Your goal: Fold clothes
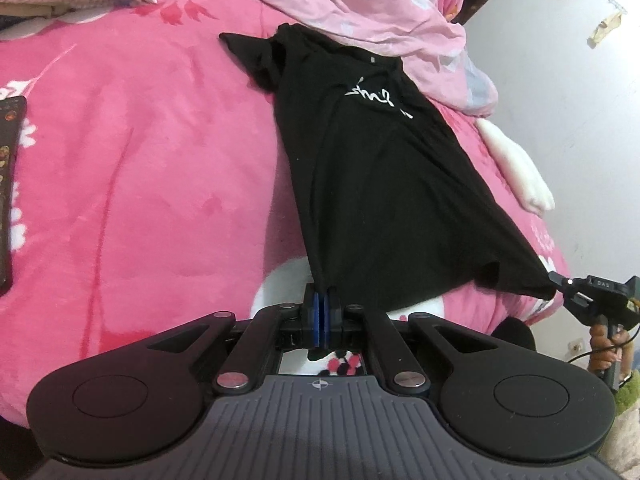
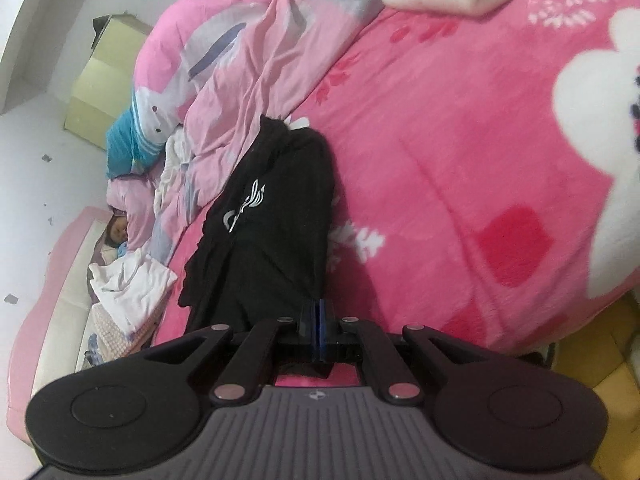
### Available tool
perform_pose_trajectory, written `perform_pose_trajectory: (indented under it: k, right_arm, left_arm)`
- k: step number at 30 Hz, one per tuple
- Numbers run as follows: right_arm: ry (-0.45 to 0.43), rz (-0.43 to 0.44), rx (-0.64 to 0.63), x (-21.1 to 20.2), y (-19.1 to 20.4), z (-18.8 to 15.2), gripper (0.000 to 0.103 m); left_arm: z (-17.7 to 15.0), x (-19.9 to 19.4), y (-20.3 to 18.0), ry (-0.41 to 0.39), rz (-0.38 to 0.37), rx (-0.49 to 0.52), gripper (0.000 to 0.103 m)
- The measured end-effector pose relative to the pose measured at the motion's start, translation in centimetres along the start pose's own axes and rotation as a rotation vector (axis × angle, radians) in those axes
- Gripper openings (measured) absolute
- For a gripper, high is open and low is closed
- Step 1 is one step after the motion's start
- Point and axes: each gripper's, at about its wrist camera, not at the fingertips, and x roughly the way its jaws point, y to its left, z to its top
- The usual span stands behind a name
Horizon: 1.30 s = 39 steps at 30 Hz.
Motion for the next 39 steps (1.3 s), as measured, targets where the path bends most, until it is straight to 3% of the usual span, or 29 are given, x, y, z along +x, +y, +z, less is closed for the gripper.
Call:
perform_pose_trajectory:
  k: [11, 14, 16, 18, 22, 27, 33, 37, 39]
  right_arm:
    - [-0.043, -0.152, 0.069, -0.9, -4.8, -0.1, 0.000]
    - [-0.078, -0.150, -0.026, -1.3, -2.3, -0.1, 0.000]
    - [-0.097, -0.125, -0.118, -1.1, 0.5, 0.0, 0.000]
    - [-0.100, -0.061, -0.211, -0.2, 3.7, 0.1, 0.001]
    - [-0.041, 0.103, -0.358, 4.2, 9.7, -0.1, 0.001]
    - [0.087, 0.208, -0.470, 12.6, 14.8, -1.6, 0.002]
    - [0.215, 0.215, -0.520, 21.4, 15.7, -4.3, 0.001]
    - [0.270, 0.178, -0.498, 24.3, 13.7, -5.7, 0.001]
    - [0.259, 0.221, -0.473, 24.4, 12.4, -6.0, 0.000]
  left_arm:
    - [-0.5, 2.1, 2.2, 0.081, -0.003, -0.025, 0.002]
    - [-0.2, 1.7, 2.3, 0.074, -0.017, -0.017, 0.006]
    - [0.2, 1.0, 2.3, 0.056, -0.020, -0.009, 0.014]
    - [0.9, 0.3, 2.3, 0.022, -0.021, -0.006, 0.029]
    - [3.2, -0.1, 2.7, -0.054, -0.026, -0.034, 0.041]
    - [7.6, 2.7, 3.5, -0.147, -0.038, -0.117, 0.066]
    - [14.5, 9.4, 5.8, -0.176, 0.032, -0.281, 0.067]
    - [17.6, 13.1, 5.5, -0.174, 0.069, -0.242, 0.067]
    - [18.6, 14.2, 4.8, -0.185, 0.097, -0.192, 0.064]
